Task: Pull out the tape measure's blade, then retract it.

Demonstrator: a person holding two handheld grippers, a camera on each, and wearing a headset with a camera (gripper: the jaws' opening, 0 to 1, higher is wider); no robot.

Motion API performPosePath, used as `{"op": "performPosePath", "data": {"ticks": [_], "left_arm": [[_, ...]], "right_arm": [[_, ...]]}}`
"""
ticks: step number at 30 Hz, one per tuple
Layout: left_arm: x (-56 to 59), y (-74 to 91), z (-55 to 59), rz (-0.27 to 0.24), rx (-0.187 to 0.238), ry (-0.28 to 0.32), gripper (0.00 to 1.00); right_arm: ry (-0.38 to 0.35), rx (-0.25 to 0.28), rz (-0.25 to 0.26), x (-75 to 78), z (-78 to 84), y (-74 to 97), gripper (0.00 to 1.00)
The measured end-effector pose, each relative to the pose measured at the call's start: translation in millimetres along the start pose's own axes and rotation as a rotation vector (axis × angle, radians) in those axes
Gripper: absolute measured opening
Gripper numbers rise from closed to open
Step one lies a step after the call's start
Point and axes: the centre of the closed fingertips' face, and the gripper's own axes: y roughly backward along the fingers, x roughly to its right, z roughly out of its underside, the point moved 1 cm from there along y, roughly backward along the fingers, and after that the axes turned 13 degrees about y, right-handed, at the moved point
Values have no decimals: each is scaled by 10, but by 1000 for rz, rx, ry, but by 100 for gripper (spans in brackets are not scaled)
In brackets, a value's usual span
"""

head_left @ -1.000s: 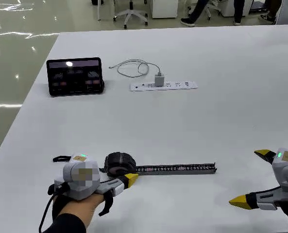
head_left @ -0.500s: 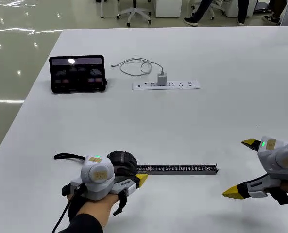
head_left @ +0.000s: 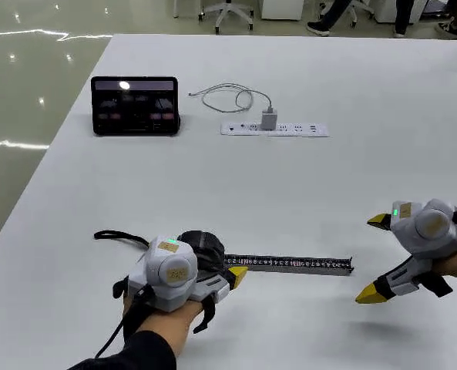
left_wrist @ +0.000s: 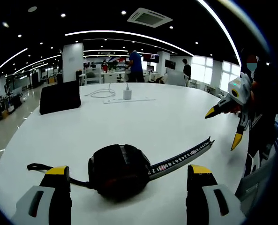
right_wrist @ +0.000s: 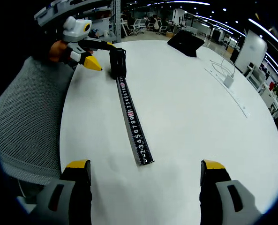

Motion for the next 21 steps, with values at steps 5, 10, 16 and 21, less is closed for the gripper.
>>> {"op": "performPosePath", "data": {"ticks": [5, 10, 16, 21], "left_arm": [[-12, -4, 11, -2, -4, -8, 100], [-26, -9, 3, 1, 5, 31, 100], [-45, -3, -23, -6, 20, 39, 100], [-42, -4, 5, -5, 11, 35, 100]], "right_arm": [[86, -63, -67, -31, 92, -115, 78], [111, -75, -115, -82, 136, -166, 56], [125, -62, -137, -85, 75, -188, 40], [118, -68, -134, -56, 86, -229, 34]]}}
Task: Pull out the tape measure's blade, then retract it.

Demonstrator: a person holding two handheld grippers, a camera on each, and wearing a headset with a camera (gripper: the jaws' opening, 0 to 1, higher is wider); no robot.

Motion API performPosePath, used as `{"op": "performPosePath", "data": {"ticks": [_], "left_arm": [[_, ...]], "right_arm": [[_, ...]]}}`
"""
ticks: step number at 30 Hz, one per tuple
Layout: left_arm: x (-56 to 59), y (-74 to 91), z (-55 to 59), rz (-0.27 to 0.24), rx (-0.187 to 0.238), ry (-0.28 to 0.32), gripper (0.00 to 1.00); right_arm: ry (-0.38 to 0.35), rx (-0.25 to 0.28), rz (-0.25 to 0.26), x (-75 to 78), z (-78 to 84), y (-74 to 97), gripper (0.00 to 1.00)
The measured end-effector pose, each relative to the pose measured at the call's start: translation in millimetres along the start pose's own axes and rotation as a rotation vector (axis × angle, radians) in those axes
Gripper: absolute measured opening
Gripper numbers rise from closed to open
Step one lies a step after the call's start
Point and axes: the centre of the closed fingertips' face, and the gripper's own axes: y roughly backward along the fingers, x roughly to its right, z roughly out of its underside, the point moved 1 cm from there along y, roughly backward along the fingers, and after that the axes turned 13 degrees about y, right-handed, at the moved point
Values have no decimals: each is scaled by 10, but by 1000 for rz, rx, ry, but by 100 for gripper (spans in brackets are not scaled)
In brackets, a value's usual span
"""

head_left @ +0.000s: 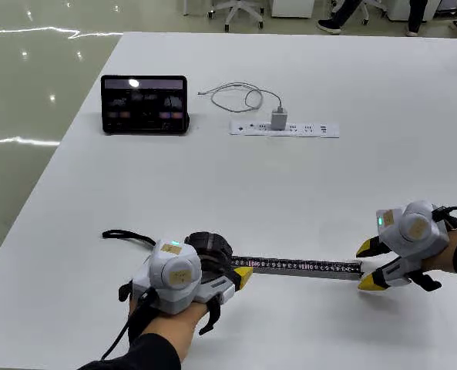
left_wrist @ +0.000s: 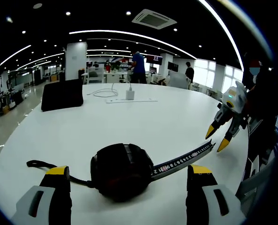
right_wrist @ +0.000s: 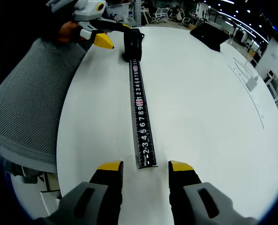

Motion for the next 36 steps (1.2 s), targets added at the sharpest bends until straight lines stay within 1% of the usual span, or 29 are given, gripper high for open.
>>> {"op": "performPosePath", "data": {"ticks": [2, 3, 5, 6, 8, 11, 15, 17, 19, 20, 22, 24, 25, 28, 31, 33, 35, 36], "left_arm": [[-5, -2, 7, -1, -2, -3, 100], [-10, -3, 8, -2, -2, -2, 100], [-18, -4, 8, -3, -2, 0, 100], [-25, -3, 11, -5, -4, 3, 100], [-34, -1, 13, -8, -5, 8, 100], [-35, -6, 25, -7, -7, 11, 100], [-39, -14, 41, -9, -12, 6, 100], [-64, -26, 60, -15, -17, 8, 99], [-102, -47, 82, -26, -26, 25, 99], [-108, -58, 75, -25, -25, 28, 99], [-151, -78, 36, -39, -19, 17, 98], [-190, -104, -8, -47, -9, 45, 96], [-199, -115, -17, -51, -6, 50, 96], [-201, -175, -4, -56, -10, 50, 95], [-197, -219, -9, -60, -11, 57, 91], [-186, -238, -11, -64, -10, 55, 89], [-187, -259, 0, -65, -13, 55, 86], [-182, -276, 21, -62, -19, 66, 85]], "right_arm": [[-1, -3, -2, 2, 5, -14, 28], [-7, -16, 17, 27, 17, -36, 25], [4, -25, 7, 8, 44, -68, 20], [26, -30, -8, -26, 48, -94, 17], [24, -21, -9, -5, 38, -86, 12], [36, -17, -18, 7, 53, -95, 12], [34, -27, -29, 22, 58, -113, 12], [37, -34, -30, 13, 57, -118, 11], [39, -46, -29, 15, 54, -127, 11], [37, -54, -28, 18, 51, -132, 11], [-55, -95, -15, 29, 61, -134, 11], [3, -119, -24, 31, 44, -148, 11], [-9, -122, -26, 37, 35, -153, 11], [1, -133, -31, 40, 51, -151, 11], [6, -146, -37, 43, 40, -154, 11], [28, -156, -51, 42, 37, -153, 11], [25, -159, -56, 46, 37, -152, 11], [27, -159, -59, 44, 38, -151, 11]]}}
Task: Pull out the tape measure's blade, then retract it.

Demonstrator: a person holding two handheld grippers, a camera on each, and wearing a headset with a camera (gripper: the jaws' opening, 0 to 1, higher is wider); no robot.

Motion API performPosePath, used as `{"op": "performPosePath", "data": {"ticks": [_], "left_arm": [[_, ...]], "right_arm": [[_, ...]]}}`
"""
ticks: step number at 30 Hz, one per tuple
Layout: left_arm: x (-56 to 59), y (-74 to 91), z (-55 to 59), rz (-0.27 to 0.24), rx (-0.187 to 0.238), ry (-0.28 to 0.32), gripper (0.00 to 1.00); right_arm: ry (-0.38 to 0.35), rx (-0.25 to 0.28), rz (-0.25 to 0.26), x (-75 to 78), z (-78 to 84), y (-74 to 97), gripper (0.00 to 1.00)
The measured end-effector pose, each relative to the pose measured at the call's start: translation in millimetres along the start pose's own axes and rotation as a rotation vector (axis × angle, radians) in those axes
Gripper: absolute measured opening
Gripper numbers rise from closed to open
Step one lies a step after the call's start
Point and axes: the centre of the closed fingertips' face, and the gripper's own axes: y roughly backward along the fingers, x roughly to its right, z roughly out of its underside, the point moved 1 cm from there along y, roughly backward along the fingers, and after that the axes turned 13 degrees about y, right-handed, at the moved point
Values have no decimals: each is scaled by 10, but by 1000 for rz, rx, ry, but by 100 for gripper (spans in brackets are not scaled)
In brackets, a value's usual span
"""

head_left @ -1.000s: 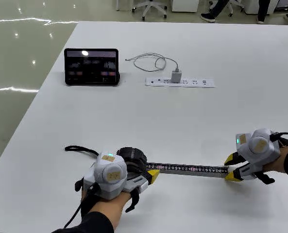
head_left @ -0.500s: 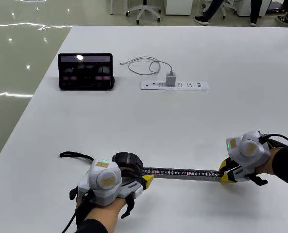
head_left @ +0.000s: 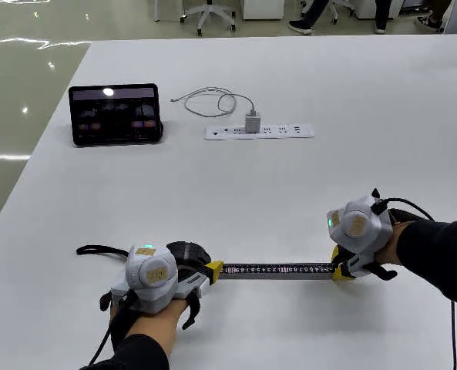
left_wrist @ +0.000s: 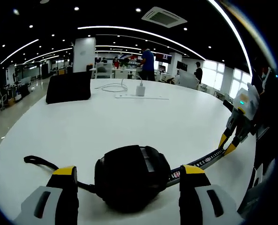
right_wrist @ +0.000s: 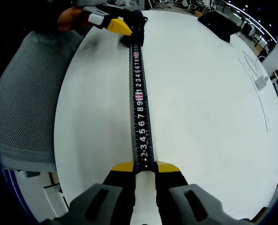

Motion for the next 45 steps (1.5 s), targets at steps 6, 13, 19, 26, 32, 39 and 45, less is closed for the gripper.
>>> {"op": "performPosePath", "data": {"ticks": [6, 13, 19, 26, 32, 39, 45], "left_arm": [[26, -48, 49, -6, -29, 69, 74], [24, -47, 50, -28, -53, 49, 63], [19, -40, 67, -32, -62, 32, 61], [14, -39, 65, -31, -57, 40, 61], [10, -47, 69, -30, -65, 45, 61], [11, -53, 69, -30, -66, 48, 61], [12, -54, 71, -30, -71, 49, 61]], "right_arm": [[-27, 8, -11, 20, 8, -5, 11], [-47, 2, -14, 21, 10, -9, 10], [-54, 8, -12, 15, 13, -9, 10], [-96, 13, 11, 19, 3, -17, 10], [-69, 51, 33, 18, -9, -12, 11], [-104, 53, 37, 51, -74, -28, 11], [-98, 60, 40, 69, -150, -47, 11]]}}
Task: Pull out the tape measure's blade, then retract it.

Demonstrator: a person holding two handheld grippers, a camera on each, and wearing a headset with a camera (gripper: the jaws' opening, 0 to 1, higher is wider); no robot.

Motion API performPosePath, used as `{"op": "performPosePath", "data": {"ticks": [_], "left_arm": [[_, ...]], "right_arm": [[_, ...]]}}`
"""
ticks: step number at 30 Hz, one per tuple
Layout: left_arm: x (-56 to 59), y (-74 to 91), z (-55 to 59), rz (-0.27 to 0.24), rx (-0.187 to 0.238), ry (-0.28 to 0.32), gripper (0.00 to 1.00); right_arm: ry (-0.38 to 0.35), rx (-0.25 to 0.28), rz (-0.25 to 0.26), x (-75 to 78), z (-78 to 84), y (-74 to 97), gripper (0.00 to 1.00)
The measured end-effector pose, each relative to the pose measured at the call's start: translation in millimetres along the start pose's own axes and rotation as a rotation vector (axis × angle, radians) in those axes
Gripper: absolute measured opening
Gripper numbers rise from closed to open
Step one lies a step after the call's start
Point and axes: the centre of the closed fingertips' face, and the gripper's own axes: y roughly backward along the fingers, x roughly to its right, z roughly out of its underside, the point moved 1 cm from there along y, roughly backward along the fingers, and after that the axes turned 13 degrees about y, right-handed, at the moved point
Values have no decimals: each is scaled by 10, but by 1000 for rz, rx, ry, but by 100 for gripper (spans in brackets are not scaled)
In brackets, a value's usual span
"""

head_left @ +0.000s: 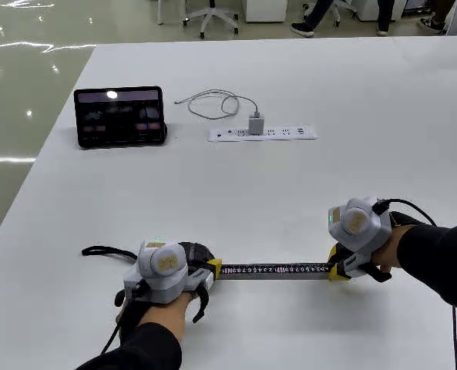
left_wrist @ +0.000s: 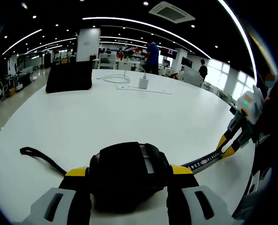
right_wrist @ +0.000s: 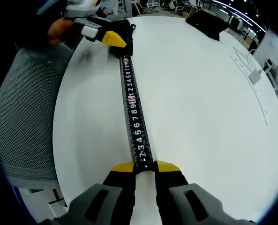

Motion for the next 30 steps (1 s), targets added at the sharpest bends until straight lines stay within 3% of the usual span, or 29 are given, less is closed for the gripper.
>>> {"op": "performPosePath", "data": {"ticks": [19, 25, 30], "left_arm": [[8, 4, 8, 0, -9, 3, 61], [7, 10, 11, 1, -13, 4, 61], [8, 13, 13, 1, -16, 5, 61]], "right_arm": [[29, 6, 0, -2, -142, -54, 11], [26, 49, 4, 1, -340, -130, 11], [27, 47, 0, 25, -409, -163, 11]]}}
